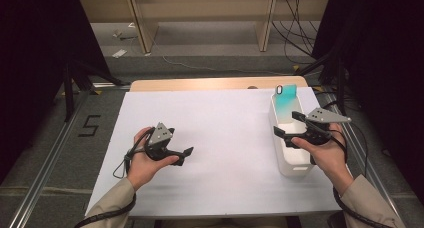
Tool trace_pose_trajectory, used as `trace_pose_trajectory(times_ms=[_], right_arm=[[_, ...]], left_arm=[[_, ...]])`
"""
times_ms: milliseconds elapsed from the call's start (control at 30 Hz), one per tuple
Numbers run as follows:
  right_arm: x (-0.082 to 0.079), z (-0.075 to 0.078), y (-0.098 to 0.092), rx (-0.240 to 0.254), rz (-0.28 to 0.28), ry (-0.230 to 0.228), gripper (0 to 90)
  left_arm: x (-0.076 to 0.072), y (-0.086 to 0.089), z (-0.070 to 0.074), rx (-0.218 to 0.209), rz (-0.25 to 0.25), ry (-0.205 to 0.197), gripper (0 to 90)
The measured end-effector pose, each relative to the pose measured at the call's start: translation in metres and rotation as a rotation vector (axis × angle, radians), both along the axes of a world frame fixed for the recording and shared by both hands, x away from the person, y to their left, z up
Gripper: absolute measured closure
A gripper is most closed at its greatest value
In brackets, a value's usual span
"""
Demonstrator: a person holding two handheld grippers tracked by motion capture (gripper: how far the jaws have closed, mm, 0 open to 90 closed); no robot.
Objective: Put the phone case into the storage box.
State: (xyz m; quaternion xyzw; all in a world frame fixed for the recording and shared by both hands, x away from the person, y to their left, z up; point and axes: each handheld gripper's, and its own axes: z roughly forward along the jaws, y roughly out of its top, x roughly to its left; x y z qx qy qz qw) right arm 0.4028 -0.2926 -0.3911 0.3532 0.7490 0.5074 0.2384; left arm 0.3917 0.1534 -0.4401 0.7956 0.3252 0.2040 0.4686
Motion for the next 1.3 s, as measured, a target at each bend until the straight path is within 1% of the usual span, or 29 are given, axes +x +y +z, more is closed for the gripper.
trace_pose_trajectory(times_ms=[467, 733, 833, 1300], right_arm=[[-0.008, -0.002, -0.002, 0.000, 0.011, -0.009, 11.8], [-0.011, -0.002, -0.003, -0.002, 0.015, -0.022, 11.8], [-0.012, -0.001, -0.003, -0.008, 0.014, -0.016, 11.8], [-0.017, -0.001, -0.006, -0.002, 0.010, -0.019, 11.8]], left_arm=[[0.000, 0.000, 0.000, 0.001, 0.000, -0.001, 5.5], [0.000, 0.000, 0.000, 0.000, 0.000, -0.001, 5.5], [0.000, 0.000, 0.000, 0.001, 0.000, 0.000, 5.5], [0.000, 0.000, 0.000, 0.005, -0.001, -0.002, 5.7]])
